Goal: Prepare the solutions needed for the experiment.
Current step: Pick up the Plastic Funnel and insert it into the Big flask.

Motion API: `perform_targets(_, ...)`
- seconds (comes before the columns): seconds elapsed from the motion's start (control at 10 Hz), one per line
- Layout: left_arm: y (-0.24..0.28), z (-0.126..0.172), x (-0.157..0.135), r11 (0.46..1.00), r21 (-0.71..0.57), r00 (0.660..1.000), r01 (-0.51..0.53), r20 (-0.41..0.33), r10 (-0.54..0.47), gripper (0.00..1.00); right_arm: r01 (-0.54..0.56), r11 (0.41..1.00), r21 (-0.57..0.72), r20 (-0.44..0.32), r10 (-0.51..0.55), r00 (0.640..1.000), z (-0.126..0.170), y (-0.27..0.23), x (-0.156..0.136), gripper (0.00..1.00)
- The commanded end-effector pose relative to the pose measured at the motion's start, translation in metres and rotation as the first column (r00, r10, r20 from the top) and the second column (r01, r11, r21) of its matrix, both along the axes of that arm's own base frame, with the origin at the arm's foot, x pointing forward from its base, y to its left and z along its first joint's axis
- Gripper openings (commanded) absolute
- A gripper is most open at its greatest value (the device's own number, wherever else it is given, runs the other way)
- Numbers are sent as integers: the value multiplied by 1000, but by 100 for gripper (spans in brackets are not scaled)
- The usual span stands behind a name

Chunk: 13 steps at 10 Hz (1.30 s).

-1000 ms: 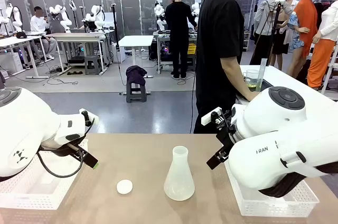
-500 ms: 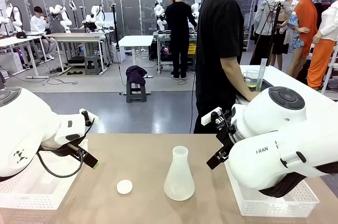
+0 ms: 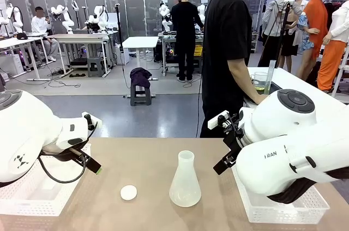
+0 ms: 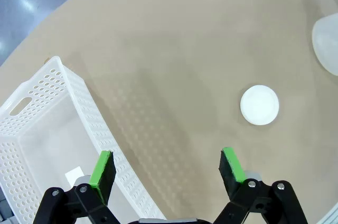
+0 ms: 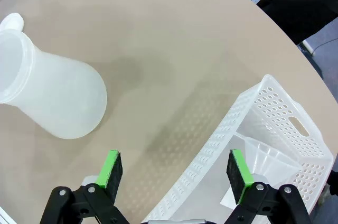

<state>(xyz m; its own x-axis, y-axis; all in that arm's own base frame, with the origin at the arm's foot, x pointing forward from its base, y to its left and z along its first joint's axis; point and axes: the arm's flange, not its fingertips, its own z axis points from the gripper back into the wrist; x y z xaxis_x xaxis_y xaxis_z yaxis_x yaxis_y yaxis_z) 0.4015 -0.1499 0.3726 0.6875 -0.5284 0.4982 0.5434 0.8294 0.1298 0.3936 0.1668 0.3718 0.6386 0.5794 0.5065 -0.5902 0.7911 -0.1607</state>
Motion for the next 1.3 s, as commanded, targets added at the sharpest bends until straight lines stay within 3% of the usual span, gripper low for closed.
perform_targets(0.0,-2,14,-6,999,-17,999,-27,39,28,100,12,1000,6,26,-12,1000,8,0,-3,100)
perform_targets(0.2,0,39,-19,998,-70,997,1,72,4,100,59,998,1,69,-59,996,39,0,-14,100)
perform_targets(0.4,7,55,-16,986,-160,997,55,57,-46,100,62,998,32,81,-64,995,65,-5,-16,100)
perform_targets(0.8,39,76,1,927,-375,996,20,-77,-52,100,170,962,211,-55,-163,985,98,-25,-3,100)
perform_targets(1.1,73,77,22,815,-579,968,26,-190,-165,100,239,875,421,-260,-136,956,98,-47,15,100)
perform_targets(1.2,78,73,27,798,-603,963,15,-205,-173,100,245,864,439,-273,-131,953,94,-49,18,100)
